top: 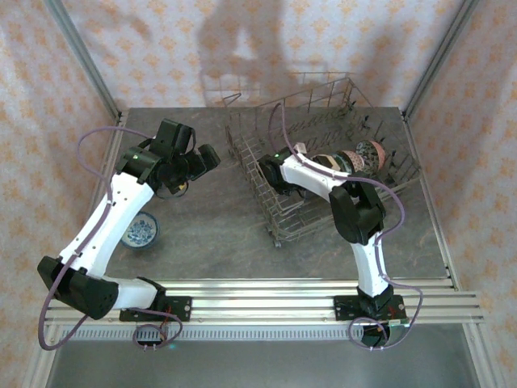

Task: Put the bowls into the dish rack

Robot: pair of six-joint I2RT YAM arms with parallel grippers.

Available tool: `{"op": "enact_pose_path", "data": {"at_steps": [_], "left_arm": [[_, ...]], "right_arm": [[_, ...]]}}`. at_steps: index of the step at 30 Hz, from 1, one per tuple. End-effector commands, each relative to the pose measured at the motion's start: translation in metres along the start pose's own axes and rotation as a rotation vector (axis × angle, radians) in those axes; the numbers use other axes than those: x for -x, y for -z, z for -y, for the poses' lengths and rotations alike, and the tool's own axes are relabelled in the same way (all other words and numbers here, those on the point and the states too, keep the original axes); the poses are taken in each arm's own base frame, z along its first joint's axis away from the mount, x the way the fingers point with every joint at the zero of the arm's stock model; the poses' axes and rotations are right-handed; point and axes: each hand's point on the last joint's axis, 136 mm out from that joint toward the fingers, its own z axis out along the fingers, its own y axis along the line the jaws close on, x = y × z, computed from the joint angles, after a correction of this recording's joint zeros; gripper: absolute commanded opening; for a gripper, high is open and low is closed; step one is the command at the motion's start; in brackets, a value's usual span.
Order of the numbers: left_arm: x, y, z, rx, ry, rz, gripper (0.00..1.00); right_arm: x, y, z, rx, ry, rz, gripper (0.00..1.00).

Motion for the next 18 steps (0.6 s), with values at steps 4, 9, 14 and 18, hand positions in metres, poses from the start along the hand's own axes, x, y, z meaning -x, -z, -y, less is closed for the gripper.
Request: {"op": "enact_pose_path", "data": {"at_steps": [4, 9, 14, 18], "left_arm": [[0.001, -0.006, -0.003, 0.007, 0.024, -0.003, 0.99], [0.000, -0.008, -0.005, 0.014, 0.024, -0.007, 0.99], [0.000, -0.009, -0.004, 0.011, 0.028, -0.010, 0.99], [0.000, -0.009, -0.003, 0.012, 0.028, -0.010, 0.99]], "right_arm": [[-0.004, 0.004, -0.028, 0.082, 0.030, -0.022, 0.36], [-0.004, -0.003, -0.030, 0.105, 0.014, -0.040, 0.36], [-0.004, -0.009, -0.034, 0.130, 0.013, -0.057, 0.36], [-0.005, -0.015, -0.029, 0.151, -0.009, -0.081, 0.37]]}}
